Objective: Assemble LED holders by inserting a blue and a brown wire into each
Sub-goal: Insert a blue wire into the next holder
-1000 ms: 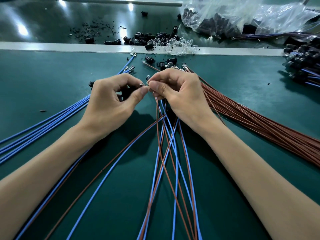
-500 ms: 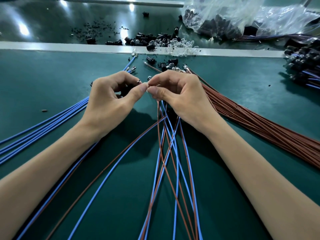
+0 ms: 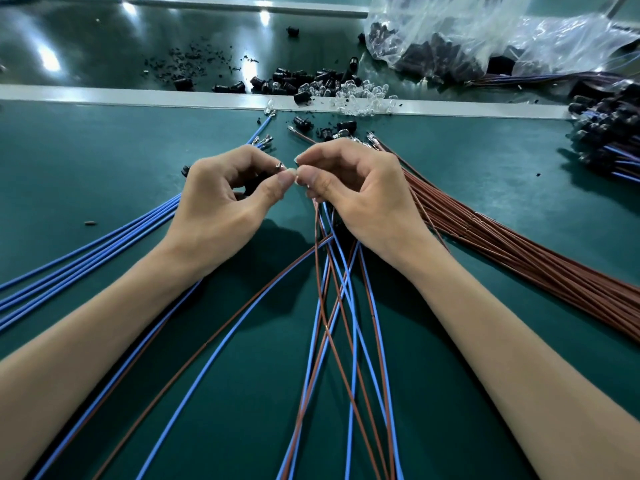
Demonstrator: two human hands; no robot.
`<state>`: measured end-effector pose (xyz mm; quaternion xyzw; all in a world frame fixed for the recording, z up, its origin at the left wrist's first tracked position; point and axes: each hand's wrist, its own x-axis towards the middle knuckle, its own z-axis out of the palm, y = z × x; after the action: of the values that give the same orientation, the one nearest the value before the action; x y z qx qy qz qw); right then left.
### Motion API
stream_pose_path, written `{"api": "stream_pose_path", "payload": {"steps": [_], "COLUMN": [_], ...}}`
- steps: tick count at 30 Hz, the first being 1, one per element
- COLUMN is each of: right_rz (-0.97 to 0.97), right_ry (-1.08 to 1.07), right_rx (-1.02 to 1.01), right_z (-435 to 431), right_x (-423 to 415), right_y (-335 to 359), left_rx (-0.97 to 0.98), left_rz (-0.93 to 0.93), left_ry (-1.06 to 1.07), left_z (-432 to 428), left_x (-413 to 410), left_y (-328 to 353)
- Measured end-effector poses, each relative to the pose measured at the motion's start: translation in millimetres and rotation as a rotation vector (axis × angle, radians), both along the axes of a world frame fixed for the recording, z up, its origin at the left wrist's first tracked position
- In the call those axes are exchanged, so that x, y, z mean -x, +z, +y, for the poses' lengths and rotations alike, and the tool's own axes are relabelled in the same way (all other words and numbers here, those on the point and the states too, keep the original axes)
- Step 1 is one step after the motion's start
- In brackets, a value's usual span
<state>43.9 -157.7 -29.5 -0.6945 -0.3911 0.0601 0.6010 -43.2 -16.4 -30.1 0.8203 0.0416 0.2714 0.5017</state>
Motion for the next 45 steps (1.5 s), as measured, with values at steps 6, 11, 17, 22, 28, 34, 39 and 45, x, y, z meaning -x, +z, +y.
{"api": "stream_pose_path", "payload": {"steps": [6,11,17,22,28,34,39,45], "right_rz": [-0.002,0.075,0.204,0.185,0.186,0.171,0.164,0.154], "right_ry": [0.014,0.066,0.036,0.071,0.076,0.076,0.063,0.057], "right_rx": [0.005,-0.03,-0.14,-0.102,-0.097,-0.094,-0.087,-0.068], "right_z": [-1.7,-3.6,-6.5,-4.2,-3.5,-3.3,-4.6,-5.2], "right_x": [-1.2,-3.0,-7.8,-4.7,-5.0,-5.5,-5.1,-5.0], "right_y": [0.4,1.0,2.0,1.1,0.1,0.0,1.6,3.9], "left_rx": [-0.051,-0.088,-0.099,-0.108,-0.111,-0.111,-0.118,-0.165], "left_rz": [-0.011,-0.038,-0.053,-0.044,-0.026,-0.013,-0.012,-0.027], "left_ry": [0.006,0.01,0.014,0.003,-0.002,-0.015,-0.027,-0.029], "left_z": [-1.1,-1.0,-1.6,-1.4,-1.1,-1.2,-0.9,0.9], "left_x": [2.3,2.6,2.8,2.6,2.7,2.9,3.1,2.7], "left_y": [0.8,1.2,1.1,1.0,0.8,0.3,0.4,-2.0]}}
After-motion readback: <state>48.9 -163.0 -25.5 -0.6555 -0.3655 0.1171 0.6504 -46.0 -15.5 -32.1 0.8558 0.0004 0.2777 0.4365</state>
